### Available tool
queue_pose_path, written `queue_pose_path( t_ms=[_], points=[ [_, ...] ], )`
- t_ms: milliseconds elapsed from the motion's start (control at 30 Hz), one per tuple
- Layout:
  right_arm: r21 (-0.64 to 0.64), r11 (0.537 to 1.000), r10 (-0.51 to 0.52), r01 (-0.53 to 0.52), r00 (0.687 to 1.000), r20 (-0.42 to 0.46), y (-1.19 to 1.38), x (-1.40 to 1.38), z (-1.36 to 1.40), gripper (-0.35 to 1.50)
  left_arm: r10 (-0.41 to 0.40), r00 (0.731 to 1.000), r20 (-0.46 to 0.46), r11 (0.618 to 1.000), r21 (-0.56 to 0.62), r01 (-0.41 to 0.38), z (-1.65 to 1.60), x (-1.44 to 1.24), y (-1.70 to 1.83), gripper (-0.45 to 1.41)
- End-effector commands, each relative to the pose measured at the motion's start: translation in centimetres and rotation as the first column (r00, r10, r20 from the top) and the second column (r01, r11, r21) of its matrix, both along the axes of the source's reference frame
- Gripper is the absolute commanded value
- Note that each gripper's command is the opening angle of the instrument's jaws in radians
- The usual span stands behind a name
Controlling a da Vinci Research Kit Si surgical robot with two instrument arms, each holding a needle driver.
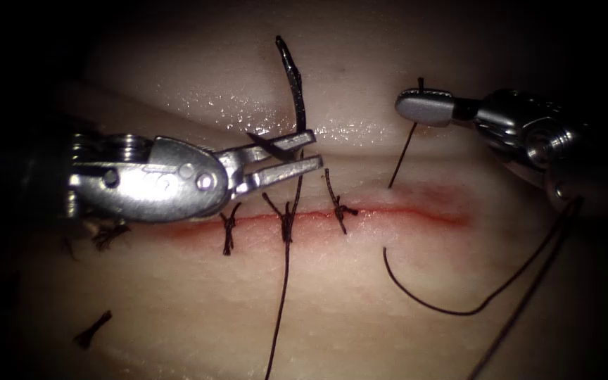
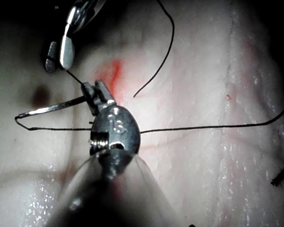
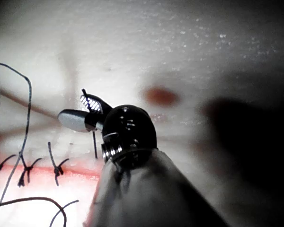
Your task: Wound Closure
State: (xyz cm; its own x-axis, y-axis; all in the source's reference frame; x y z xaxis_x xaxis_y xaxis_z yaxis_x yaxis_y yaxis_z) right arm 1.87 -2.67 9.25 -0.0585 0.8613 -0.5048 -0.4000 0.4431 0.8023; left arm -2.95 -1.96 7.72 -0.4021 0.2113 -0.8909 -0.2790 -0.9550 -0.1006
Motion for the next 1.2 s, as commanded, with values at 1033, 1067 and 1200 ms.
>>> queue_pose_path(
  t_ms=[1033, 1067, 1200],
  points=[
    [-0.144, 0.986, 0.046, -0.083, 0.97, -0.24, -0.52, -0.48, -0.95, 1.45, -0.089, 0.979, -0.181, 0.923, 0.354, 0.149, 1.53, 0.75, 0.29, 1.4],
    [-0.152, 0.985, 0.044, -0.082, 0.97, -0.239, -0.54, -0.48, -0.94, 1.45, -0.092, 0.978, -0.187, 0.92, 0.359, 0.155, 1.47, 0.78, 0.31, 1.4],
    [-0.15, 0.985, 0.045, -0.084, 0.968, -0.247, -0.65, -0.49, -0.86, 1.45, -0.105, 0.976, -0.189, 0.919, 0.358, 0.168, 1.19, 0.95, 0.41, 1.4]
  ],
)
